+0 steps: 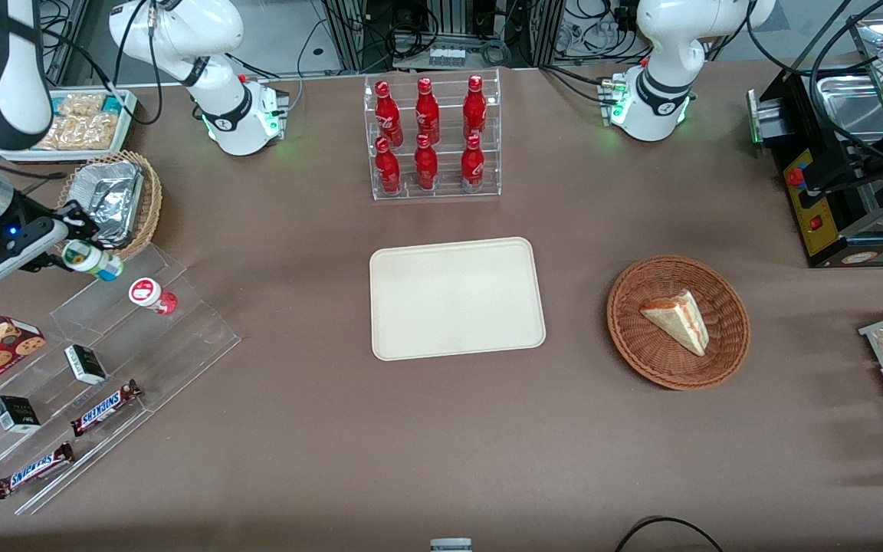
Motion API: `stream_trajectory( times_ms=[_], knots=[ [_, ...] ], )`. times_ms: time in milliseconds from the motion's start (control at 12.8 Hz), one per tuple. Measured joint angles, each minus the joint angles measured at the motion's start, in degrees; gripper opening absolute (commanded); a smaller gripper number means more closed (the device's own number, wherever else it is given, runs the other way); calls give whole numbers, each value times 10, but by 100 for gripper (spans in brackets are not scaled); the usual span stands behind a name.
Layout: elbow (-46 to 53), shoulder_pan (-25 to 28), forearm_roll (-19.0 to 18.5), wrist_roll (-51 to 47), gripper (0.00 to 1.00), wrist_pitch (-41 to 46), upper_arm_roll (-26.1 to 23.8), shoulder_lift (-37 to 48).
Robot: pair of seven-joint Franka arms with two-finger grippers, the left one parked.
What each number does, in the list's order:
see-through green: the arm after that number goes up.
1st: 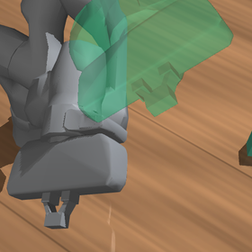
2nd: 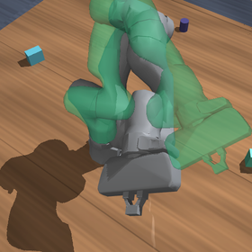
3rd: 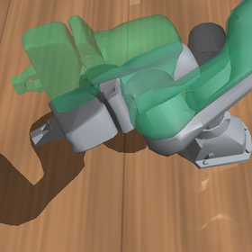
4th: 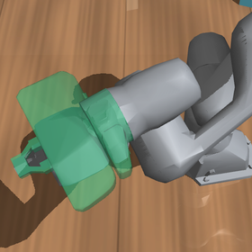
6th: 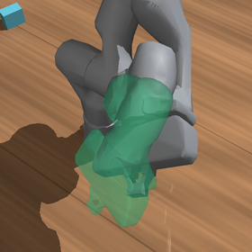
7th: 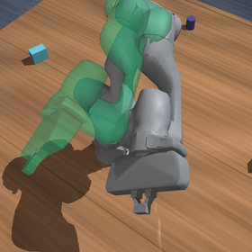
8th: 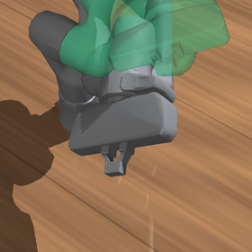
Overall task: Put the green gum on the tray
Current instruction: 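Lift the green gum bottle off the display step with the right gripper, then carry the gum bottle over the cream tray with the right gripper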
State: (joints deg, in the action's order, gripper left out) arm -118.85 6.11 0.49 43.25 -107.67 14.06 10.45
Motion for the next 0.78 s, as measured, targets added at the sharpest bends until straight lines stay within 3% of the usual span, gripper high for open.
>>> stream_trajectory(
  times_ms=[390,780],
  knots=[
    [64,157,1,-242,0,39,-5,-19],
    [130,330,6,-542,0,38,-7,-107]
  ],
)
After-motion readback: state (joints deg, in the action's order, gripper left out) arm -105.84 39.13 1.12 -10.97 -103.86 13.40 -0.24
